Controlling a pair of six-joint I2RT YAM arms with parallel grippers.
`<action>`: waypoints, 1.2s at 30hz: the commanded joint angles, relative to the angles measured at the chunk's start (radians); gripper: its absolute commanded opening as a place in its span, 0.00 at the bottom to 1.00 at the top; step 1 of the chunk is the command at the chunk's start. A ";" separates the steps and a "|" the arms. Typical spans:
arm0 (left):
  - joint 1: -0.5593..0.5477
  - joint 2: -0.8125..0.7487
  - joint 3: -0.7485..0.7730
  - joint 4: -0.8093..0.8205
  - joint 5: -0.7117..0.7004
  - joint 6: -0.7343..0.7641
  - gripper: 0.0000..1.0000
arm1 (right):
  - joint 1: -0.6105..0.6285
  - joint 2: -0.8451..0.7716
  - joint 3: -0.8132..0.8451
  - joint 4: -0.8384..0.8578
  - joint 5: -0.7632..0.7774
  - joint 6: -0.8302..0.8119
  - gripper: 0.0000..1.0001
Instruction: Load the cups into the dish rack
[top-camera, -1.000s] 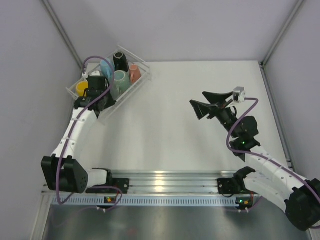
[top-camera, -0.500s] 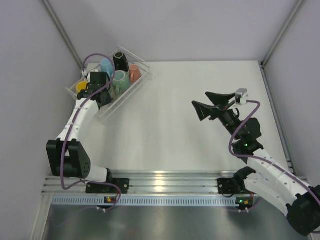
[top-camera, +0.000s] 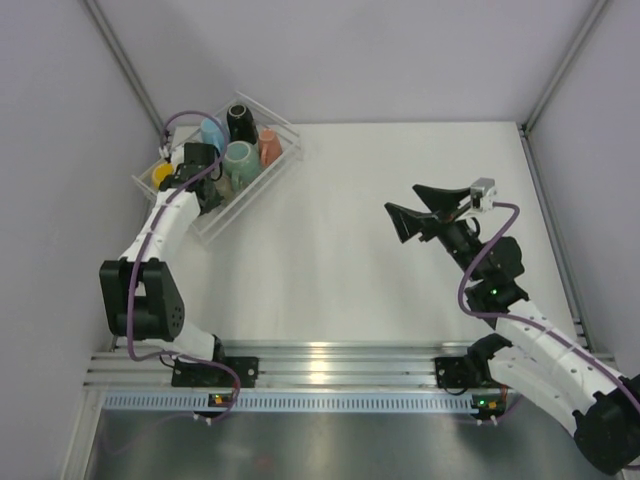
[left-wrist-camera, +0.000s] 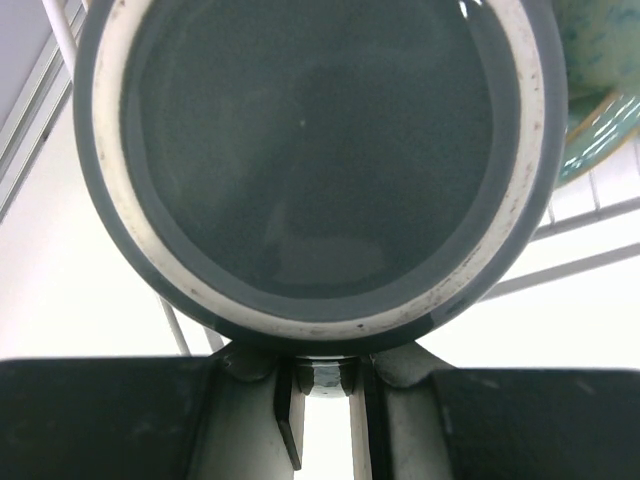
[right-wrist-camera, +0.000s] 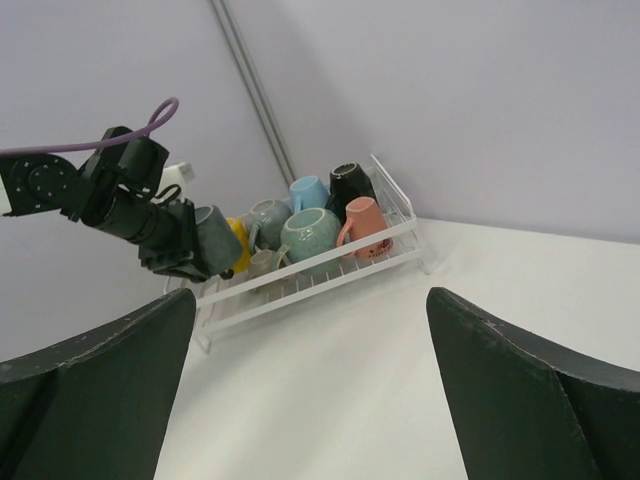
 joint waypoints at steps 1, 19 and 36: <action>0.005 0.002 0.080 0.067 -0.071 -0.055 0.00 | -0.005 -0.023 0.008 0.009 0.009 -0.022 0.99; 0.005 0.043 0.080 0.069 -0.055 -0.146 0.00 | -0.006 -0.047 -0.005 -0.013 0.021 -0.037 0.99; 0.005 0.095 0.068 0.069 -0.058 -0.170 0.09 | -0.008 -0.067 -0.011 -0.039 0.035 -0.051 0.99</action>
